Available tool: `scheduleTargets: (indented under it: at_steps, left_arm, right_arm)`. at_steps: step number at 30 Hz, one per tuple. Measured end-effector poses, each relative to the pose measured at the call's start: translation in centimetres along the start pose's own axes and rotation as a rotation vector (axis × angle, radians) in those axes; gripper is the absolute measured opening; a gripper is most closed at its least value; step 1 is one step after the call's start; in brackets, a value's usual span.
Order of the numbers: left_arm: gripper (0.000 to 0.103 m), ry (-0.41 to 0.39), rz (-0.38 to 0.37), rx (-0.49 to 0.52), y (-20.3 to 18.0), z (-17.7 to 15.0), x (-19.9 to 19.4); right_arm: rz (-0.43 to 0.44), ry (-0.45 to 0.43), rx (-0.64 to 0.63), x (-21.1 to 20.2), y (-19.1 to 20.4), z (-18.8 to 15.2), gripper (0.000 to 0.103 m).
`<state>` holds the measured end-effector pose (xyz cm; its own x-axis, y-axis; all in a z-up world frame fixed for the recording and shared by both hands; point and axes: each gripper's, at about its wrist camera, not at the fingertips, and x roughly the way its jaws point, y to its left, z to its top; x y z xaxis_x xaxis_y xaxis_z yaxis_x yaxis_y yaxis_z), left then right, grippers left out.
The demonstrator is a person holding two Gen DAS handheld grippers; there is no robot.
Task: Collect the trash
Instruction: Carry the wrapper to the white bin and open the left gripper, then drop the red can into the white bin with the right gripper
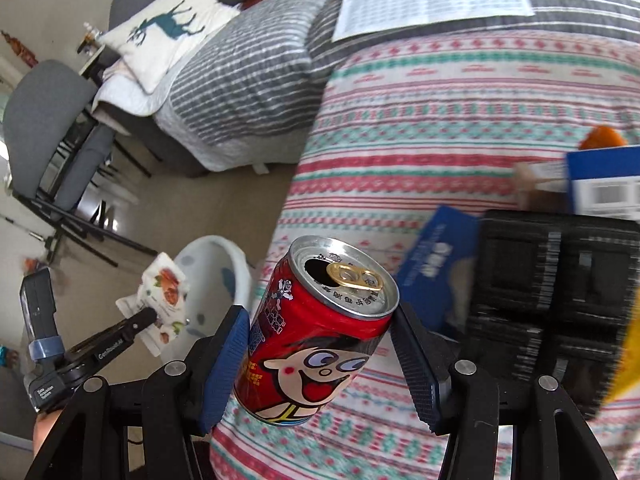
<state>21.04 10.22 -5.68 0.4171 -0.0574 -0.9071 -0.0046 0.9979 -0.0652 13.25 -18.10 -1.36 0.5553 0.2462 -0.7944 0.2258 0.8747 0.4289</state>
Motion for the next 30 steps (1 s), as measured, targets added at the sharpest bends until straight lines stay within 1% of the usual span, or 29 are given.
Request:
scheduleTargets:
  at_steps: [1, 2, 3, 4, 6, 9, 14, 20, 26, 28, 30]
  left_arm:
    - [0.062, -0.003, 0.011, -0.002, 0.1, -0.1, -0.1]
    - [0.075, -0.014, 0.029, -0.003, 0.3, -0.2, -0.2]
    - [0.081, -0.026, 0.055, 0.001, 0.4, -0.4, -0.5]
    - [0.082, -0.036, 0.07, 0.004, 0.6, -0.6, -0.9]
    - [0.089, -0.053, 0.08, 0.004, 1.2, -0.9, -1.5]
    - [0.092, -0.051, 0.097, -0.011, 2.6, -1.8, -2.3]
    - [0.093, -0.015, 0.151, -0.023, 5.1, -3.4, -3.2]
    - [0.093, -0.002, 0.142, -0.059, 7.7, -4.4, -3.6]
    - [0.093, 0.005, 0.12, -0.077, 9.1, -4.4, -3.7]
    - [0.093, 0.003, 0.119, -0.069, 9.0, -4.3, -3.8]
    - [0.093, 0.002, 0.121, -0.062, 8.7, -4.3, -3.8]
  right_arm:
    - [-0.002, 0.004, -0.002, 0.5, 0.2, 0.1, 0.063]
    - [-0.002, 0.008, -0.003, 0.9, 0.4, 0.1, 0.063]
    - [-0.002, 0.012, -0.005, 1.6, 0.8, 0.2, 0.063]
    - [-0.002, 0.015, -0.005, 1.9, 1.0, 0.2, 0.063]
    - [0.004, 0.026, -0.007, 2.8, 1.6, 0.2, 0.063]
    - [0.024, 0.034, -0.022, 3.9, 2.8, 0.3, 0.063]
    - [0.066, 0.04, -0.064, 6.3, 5.5, 0.2, 0.063]
    - [0.132, 0.039, -0.106, 10.0, 9.0, 0.0, 0.063]
    - [0.138, 0.052, -0.138, 12.5, 10.3, -0.5, 0.064]
    - [0.148, 0.05, -0.145, 12.9, 10.6, -0.7, 0.066]
    - [0.159, 0.04, -0.146, 12.5, 10.6, -0.7, 0.081]
